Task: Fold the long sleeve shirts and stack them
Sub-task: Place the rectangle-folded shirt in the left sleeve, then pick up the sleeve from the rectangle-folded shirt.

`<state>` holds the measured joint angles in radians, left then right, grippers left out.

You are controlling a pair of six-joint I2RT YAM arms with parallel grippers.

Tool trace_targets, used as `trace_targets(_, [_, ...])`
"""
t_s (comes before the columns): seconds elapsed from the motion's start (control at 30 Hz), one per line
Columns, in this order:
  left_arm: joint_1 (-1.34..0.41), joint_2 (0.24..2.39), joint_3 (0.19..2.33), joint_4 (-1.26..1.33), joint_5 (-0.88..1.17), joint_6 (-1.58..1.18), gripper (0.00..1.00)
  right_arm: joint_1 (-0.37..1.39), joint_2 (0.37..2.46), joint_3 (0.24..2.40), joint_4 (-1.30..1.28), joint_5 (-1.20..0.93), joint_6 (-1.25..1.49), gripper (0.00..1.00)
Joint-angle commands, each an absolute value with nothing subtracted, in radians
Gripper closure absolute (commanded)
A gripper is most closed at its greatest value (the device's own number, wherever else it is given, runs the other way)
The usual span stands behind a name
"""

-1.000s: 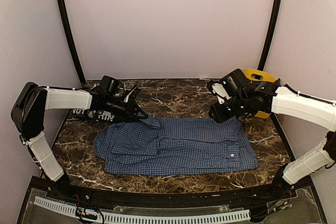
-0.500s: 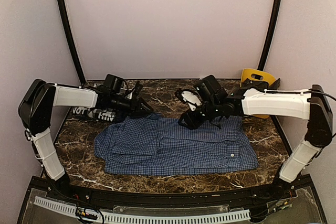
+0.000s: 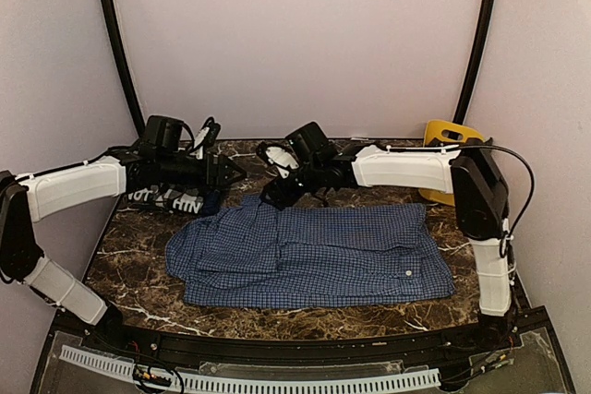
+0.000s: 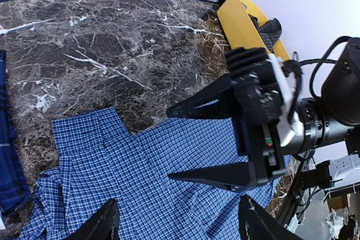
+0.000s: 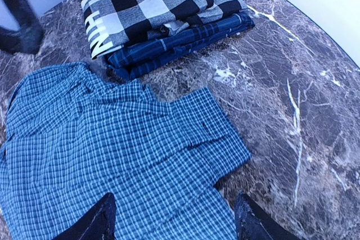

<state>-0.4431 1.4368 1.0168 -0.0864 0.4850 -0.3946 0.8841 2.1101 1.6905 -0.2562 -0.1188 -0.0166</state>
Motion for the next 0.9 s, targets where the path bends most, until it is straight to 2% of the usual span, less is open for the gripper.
trace_targets(0.0, [-0.444, 1.354, 0.956, -0.119, 0.383, -0.370, 0.29, 0.868, 2.232, 1.858, -0.270, -0.138, 0.060, 0.32])
trace_targets(0.17, [-0.442, 1.308, 0.916, -0.110, 0.372, -0.381, 0.28, 0.811, 2.402, 2.093, -0.412, -0.153, 0.266, 0.36])
trace_targets(0.33, [-0.441, 1.296, 0.904, -0.106, 0.372, -0.385, 0.28, 0.769, 2.447, 2.082, -0.408, -0.222, 0.412, 0.38])
trace_targets(0.87, [-0.441, 1.279, 0.880, -0.107, 0.370, -0.382, 0.27, 0.772, 2.529, 2.060, -0.393, -0.317, 0.512, 0.46])
